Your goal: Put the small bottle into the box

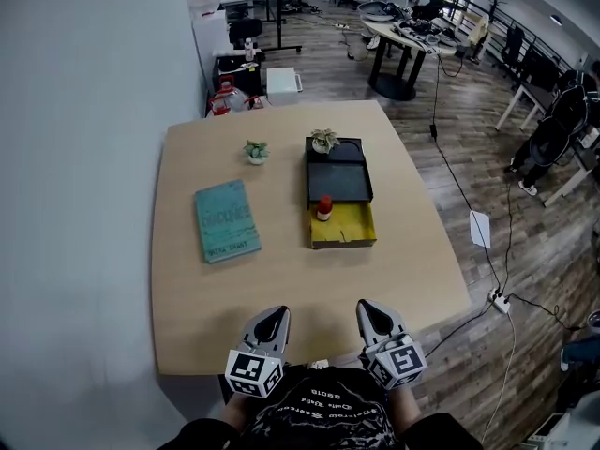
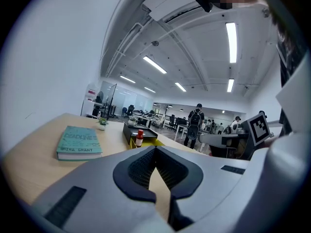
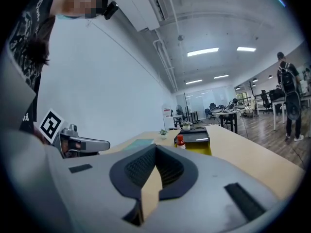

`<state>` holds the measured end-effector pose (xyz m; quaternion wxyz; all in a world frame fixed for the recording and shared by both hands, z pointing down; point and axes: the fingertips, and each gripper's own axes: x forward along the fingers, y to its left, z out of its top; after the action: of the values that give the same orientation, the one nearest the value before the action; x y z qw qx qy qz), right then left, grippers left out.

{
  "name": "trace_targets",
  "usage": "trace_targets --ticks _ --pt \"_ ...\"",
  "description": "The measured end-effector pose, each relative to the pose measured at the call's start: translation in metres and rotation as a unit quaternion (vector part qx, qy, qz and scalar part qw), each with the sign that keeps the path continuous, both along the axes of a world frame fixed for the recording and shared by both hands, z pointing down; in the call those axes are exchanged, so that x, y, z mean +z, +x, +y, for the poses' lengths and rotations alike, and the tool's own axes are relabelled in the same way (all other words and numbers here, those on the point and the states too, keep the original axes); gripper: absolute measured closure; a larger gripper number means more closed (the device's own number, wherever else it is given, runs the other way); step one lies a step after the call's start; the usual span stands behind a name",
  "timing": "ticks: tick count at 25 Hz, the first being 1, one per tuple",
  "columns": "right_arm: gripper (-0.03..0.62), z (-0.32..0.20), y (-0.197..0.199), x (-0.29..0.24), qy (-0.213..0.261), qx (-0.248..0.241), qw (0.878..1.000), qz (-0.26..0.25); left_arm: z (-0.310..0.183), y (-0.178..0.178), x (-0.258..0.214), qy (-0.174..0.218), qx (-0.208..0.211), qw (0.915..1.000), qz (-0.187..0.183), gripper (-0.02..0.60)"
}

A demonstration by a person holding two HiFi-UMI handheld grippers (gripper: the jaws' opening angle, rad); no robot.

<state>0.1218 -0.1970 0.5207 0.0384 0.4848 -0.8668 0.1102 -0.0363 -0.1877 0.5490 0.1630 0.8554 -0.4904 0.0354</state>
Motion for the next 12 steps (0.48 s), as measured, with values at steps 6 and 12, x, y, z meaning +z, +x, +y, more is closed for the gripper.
trace_targets --ticks 6,12 --pt "0.589 -0.007 -0.009 0.004 -0.004 -0.007 1.000 0.016 -0.004 -0.008 0.001 0.000 -0.010 0.9999 -0.005 0.577" --pt "0.589 -0.012 -0.013 0.005 -0.003 -0.007 0.999 0.032 -0.007 -0.014 0.001 0.001 -0.021 0.9996 -0.015 0.577"
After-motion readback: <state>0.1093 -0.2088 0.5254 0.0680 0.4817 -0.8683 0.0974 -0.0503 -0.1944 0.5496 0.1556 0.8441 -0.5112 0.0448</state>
